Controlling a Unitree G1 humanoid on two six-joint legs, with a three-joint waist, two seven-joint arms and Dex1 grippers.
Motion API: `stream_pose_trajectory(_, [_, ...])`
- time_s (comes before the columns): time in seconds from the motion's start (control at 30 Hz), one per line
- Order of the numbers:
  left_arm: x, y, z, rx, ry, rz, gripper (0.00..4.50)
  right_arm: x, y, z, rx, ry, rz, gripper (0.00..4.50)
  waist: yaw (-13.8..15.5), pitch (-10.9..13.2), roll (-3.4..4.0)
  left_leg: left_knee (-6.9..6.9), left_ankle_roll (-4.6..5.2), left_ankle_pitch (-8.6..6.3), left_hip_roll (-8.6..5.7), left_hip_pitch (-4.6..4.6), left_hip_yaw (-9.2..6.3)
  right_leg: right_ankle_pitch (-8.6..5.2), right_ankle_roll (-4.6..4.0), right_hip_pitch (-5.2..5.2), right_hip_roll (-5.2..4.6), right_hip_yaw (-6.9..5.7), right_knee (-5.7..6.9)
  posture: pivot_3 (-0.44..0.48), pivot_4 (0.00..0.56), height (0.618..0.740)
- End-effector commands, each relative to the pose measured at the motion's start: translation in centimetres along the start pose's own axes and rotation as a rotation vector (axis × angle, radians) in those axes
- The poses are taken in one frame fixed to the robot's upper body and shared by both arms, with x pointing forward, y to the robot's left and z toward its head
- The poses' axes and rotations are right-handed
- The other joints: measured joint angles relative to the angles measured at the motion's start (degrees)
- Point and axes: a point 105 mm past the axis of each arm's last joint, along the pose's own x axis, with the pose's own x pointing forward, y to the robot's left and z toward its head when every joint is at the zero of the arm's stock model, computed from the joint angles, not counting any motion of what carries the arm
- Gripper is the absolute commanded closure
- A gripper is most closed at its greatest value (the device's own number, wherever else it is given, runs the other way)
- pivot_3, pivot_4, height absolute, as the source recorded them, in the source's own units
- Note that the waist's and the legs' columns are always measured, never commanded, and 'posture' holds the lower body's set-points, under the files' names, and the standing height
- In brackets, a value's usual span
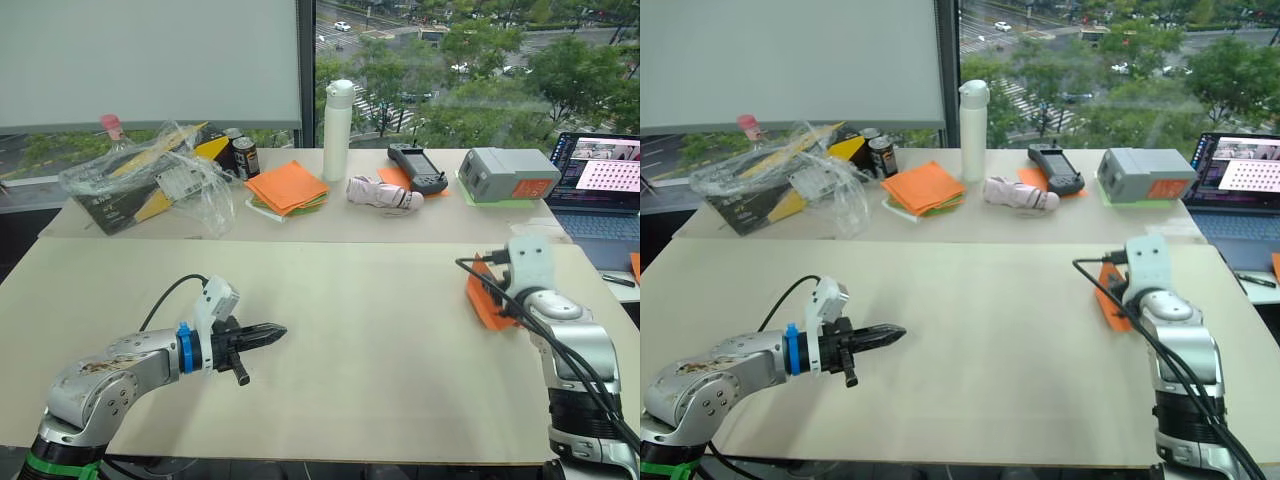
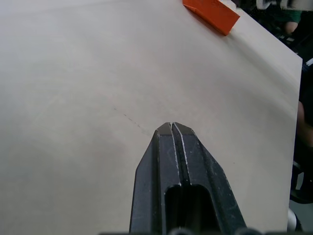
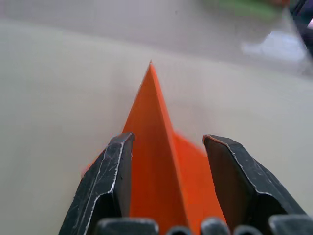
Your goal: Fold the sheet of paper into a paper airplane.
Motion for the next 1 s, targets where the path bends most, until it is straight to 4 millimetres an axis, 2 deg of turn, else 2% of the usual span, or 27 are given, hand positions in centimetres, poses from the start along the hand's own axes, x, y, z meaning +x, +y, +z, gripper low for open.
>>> stream_pose_trajectory(0.03, [-0.5, 0.3, 0.9, 0.029, -0.039, 0.039, 4.50, -1.8, 0.5, 7.6, -0.038, -0.372, -0.007, 1.94, -0.06, 0.00, 0.00, 0.00, 0.00, 0.00, 0.00, 0.02, 0.00, 0.00, 0.00, 0.00, 0.01, 0.00, 0.03, 0.000, 0.150, 0.740])
stream_pose_trajectory(0.1, [-0.5, 0.6, 1.0, 0.031, -0.049, 0.062, 4.50, -2.4, 2.2, 8.9, -0.037, -0.457, 0.066, 1.94, -0.01, 0.00, 0.00, 0.00, 0.00, 0.00, 0.01, 0.02, -0.01, 0.00, 0.00, 0.00, 0.01, -0.01, 0.04, 0.000, 0.150, 0.740])
stream_pose_trajectory(0.17, [-0.5, 0.9, 1.0, 0.034, -0.060, 0.083, 4.50, -2.9, 4.1, 9.2, -0.022, -0.495, 0.154, 1.94, 0.01, 0.00, 0.00, 0.01, 0.00, 0.00, 0.01, 0.02, -0.02, 0.00, 0.00, 0.01, 0.00, -0.01, 0.03, 0.000, 0.150, 0.740])
stream_pose_trajectory(0.33, [-0.5, 1.4, 1.5, 0.008, -0.115, 0.129, 4.50, -3.4, 7.9, 8.4, 0.091, -0.471, 0.348, 1.94, 0.22, 0.00, 0.00, 0.04, 0.00, 0.00, 0.00, 0.01, -0.03, 0.00, 0.00, 0.02, 0.00, -0.01, 0.05, 0.000, 0.150, 0.740])
stream_pose_trajectory(0.57, [-1.4, 2.3, 2.5, -0.031, -0.240, 0.224, 4.50, -3.9, 11.7, 7.6, 0.283, -0.403, 0.620, 1.94, 0.19, 0.00, 0.01, 0.05, -0.01, 0.00, 0.01, 0.04, -0.04, 0.00, 0.00, 0.01, 0.00, -0.02, 0.09, 0.000, 0.150, 0.740])
stream_pose_trajectory(0.8, [-3.3, 3.2, 3.7, -0.067, -0.380, 0.327, 4.50, -5.1, 13.5, 6.7, 0.309, -0.370, 0.811, 1.94, 0.19, -0.01, 0.01, 0.05, -0.01, 0.00, 0.01, 0.07, -0.05, 0.00, 0.00, 0.02, 0.00, -0.02, 0.12, 0.000, 0.150, 0.740])
stream_pose_trajectory(1.0, [-4.8, 3.7, 4.1, -0.099, -0.453, 0.402, 4.50, -6.5, 15.8, 5.1, 0.216, -0.328, 0.957, 1.94, 0.24, -0.01, 0.00, 0.07, 0.00, 0.00, 0.01, 0.08, -0.05, 0.00, 0.00, 0.02, 0.00, -0.02, 0.12, 0.000, 0.150, 0.740])
